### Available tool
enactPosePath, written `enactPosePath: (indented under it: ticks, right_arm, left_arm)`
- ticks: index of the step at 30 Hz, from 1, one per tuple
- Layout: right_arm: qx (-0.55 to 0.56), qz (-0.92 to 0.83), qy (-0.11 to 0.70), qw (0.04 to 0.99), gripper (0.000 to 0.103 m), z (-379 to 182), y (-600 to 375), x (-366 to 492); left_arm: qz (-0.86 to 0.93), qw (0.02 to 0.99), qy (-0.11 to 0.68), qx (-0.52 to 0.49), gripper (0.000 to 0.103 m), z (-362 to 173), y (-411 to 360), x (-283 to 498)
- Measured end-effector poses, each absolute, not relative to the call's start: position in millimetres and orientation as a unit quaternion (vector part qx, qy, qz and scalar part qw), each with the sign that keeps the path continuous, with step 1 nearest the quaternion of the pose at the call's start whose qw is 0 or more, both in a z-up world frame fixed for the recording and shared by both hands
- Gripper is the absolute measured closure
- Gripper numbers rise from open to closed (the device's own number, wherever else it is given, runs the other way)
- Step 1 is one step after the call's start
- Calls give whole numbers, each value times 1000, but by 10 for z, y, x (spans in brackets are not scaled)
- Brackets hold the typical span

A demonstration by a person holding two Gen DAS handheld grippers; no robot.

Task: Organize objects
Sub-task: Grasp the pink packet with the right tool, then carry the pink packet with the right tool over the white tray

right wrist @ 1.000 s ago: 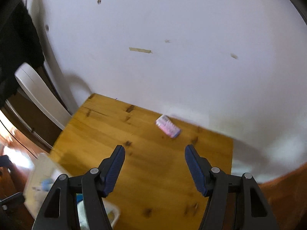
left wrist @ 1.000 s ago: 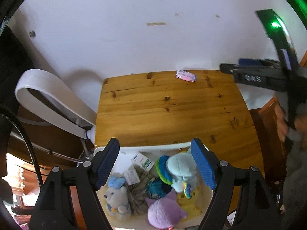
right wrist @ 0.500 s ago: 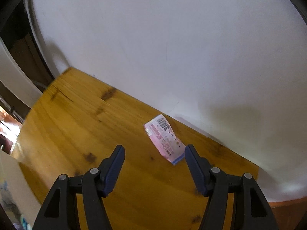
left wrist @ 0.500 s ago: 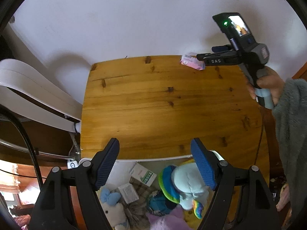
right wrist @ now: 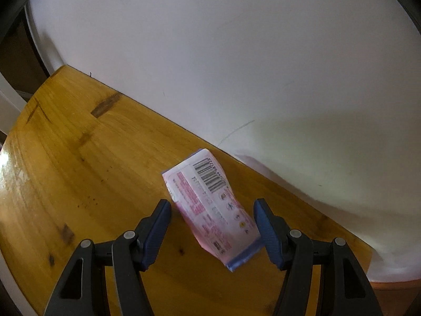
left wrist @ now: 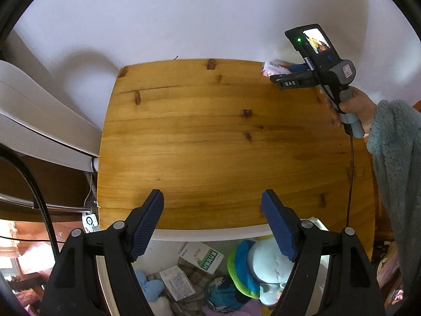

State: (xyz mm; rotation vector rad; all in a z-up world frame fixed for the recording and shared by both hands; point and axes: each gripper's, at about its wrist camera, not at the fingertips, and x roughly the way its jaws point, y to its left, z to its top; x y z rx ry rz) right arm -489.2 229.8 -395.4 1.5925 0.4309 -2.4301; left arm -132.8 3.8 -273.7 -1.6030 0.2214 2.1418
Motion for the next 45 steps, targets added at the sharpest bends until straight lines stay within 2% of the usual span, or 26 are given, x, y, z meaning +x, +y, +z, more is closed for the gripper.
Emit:
enactPosePath:
  ticks: [4,6,8,12,19,27,37,45]
  right_arm:
    - [541,-823,134,111,42,-3958,2288,-4902]
    - [546,-821,119,120,56,-3954,2296,-4896]
    - [551,-818,107,124,61,-3948,2297,-4887]
    - [557,-814,104,126,64,-3925,2252,-4822]
    - [552,-820,87,129,66,-3677,2149,-4578]
    - [514,-843,74,140,66,-2902,2052,-3862]
    - [464,-877,56,109,66,-1822,1929,-2744]
    - [446,-888,17,111,66,-1325,1682,-1930]
  left_arm:
    - [773,225,75,-588,23,-2813,36,-1366]
    - [772,225,75,-589,23,-2827,38,-1363]
    - [773,221,72,-590,23,-2831,31,-1360]
    - [775,221,68,-589,23,-2804,13,-1326]
    - [782,217,72,-580,23,-2711,-36,-1194]
    - [800,204,79,-559,23,-2391,-124,-879]
    - [832,170,85,-521,23,-1887,-264,-242]
    - [860,125,76,-490,23,-1602,-379,251]
